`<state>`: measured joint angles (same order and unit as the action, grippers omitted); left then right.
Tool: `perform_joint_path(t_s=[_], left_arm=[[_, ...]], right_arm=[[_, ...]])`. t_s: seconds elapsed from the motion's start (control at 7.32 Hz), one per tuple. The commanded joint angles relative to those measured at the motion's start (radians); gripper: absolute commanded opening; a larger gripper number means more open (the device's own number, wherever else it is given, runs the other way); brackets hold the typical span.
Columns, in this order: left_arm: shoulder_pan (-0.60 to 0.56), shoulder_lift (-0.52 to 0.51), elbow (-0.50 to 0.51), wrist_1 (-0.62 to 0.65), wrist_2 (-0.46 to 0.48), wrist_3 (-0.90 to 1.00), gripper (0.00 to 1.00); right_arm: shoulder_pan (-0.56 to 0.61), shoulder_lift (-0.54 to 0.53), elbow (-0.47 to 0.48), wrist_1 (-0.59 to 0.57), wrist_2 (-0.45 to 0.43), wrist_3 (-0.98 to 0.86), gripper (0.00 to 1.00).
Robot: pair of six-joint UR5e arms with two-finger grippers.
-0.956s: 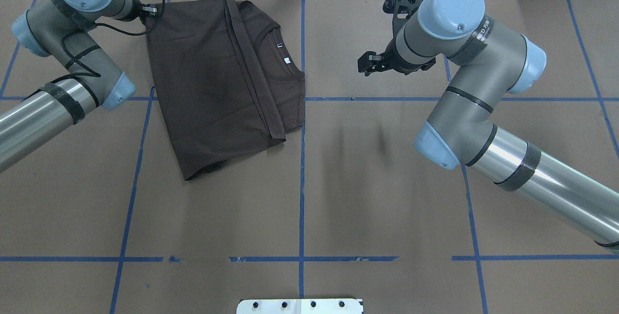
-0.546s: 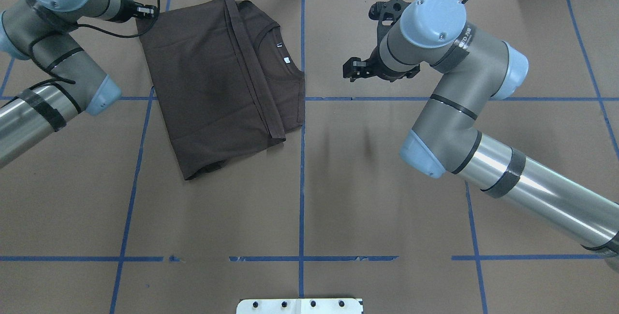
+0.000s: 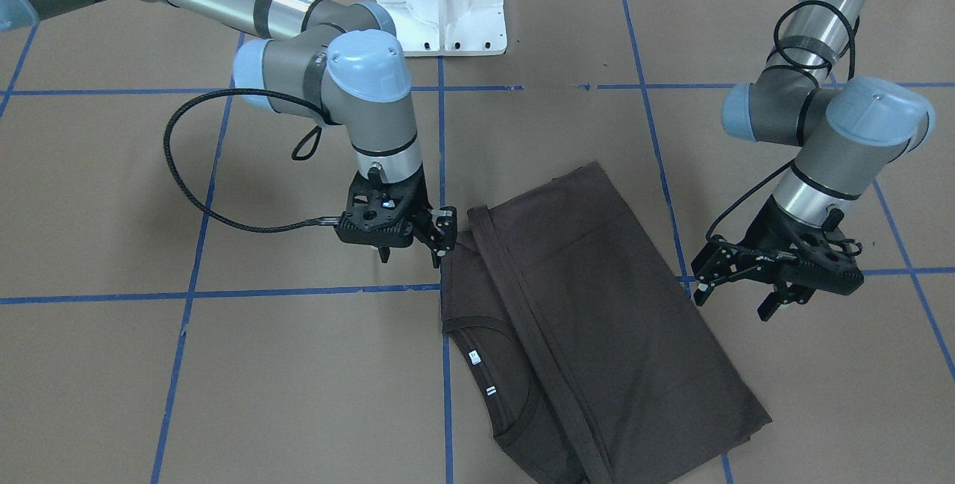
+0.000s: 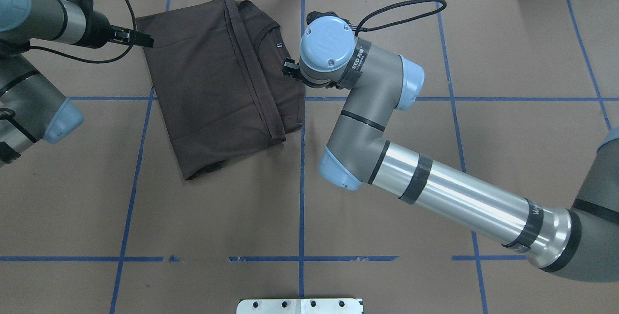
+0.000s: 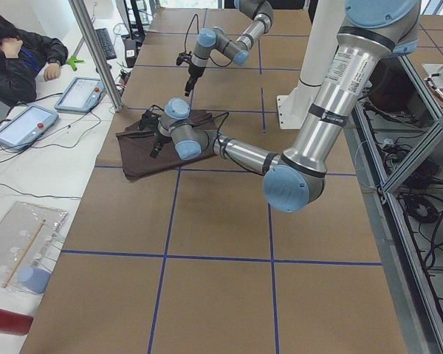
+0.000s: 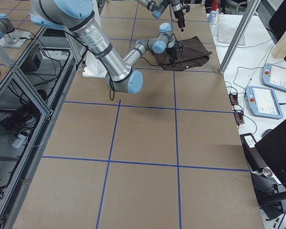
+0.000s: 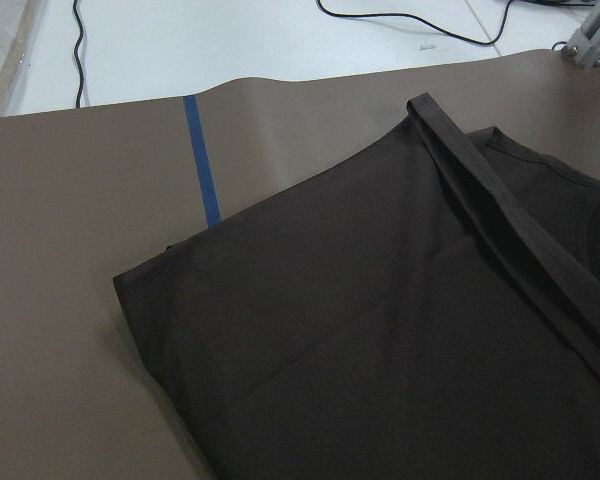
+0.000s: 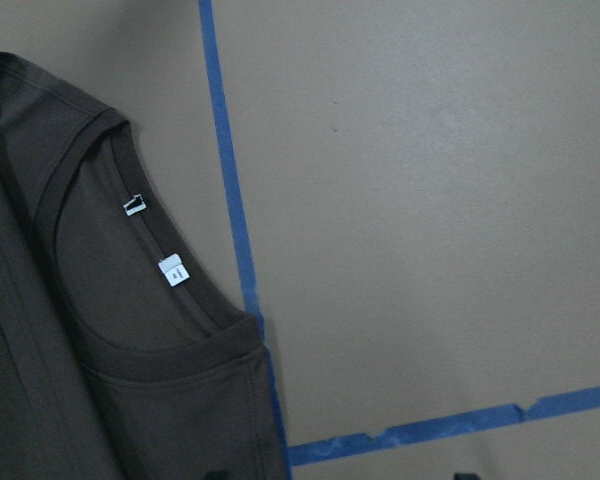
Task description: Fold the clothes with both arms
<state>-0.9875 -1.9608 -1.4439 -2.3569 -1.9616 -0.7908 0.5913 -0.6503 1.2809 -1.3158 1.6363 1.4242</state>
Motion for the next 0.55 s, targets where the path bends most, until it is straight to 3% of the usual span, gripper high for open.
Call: perform_joint_path(t_s=[0.0, 0.41], left_arm=[[0.000, 0.020, -0.016, -0.001, 0.000, 0.001, 1.00], [0.000, 0.020, -0.012, -0.001, 0.000, 0.001, 1.00]], right_arm=[[-0.025, 0.110, -0.226, 0.119, -0.064, 0.036, 0.78], [-0.028, 0.115, -0.273, 0.121, -0.072, 0.019, 0.72]])
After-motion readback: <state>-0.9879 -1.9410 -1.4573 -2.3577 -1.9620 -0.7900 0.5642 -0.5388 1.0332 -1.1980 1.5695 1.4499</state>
